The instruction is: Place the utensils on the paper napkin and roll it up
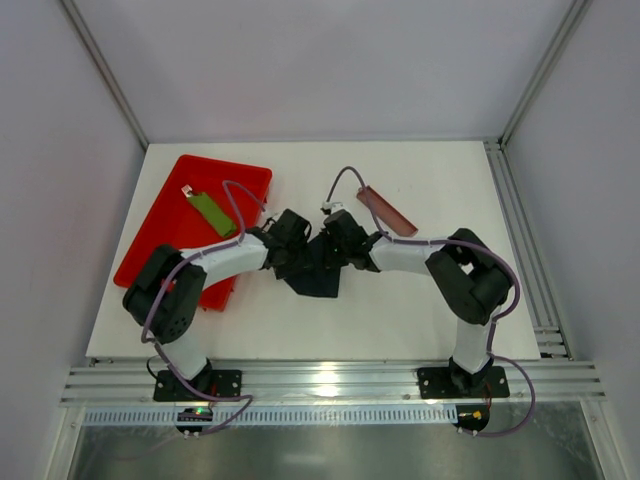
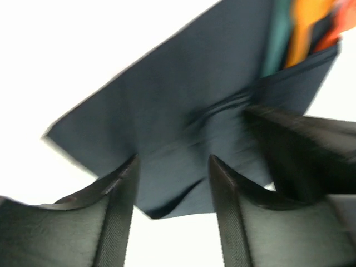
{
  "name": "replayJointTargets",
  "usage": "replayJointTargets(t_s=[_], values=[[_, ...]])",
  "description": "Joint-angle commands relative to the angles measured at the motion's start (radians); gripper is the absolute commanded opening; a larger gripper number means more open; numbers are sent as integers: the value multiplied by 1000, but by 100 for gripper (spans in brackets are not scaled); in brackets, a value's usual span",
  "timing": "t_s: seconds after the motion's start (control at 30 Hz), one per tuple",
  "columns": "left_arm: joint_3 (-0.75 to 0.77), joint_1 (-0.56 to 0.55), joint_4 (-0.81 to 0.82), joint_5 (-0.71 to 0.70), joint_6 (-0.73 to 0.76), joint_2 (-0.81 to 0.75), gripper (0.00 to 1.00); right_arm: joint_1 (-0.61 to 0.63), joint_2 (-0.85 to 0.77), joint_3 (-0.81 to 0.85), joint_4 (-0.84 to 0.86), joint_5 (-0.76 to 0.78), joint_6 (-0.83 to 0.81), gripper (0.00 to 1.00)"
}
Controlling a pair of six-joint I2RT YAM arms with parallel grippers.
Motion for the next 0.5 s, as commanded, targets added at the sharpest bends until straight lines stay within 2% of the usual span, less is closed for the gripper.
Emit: replayJointTargets(t_s=[0.0,0.27,0.47], values=[[8,4,-192,-139,55,-82,57,-4,2,-54,16,7,16,4],[-137,4,-112,-150,67,-139,70,-7,-26,-115,89,-26,36,4],[-86,5,-141,-180,95,-102,75,-5,-34,-129,109,-38,47,4]])
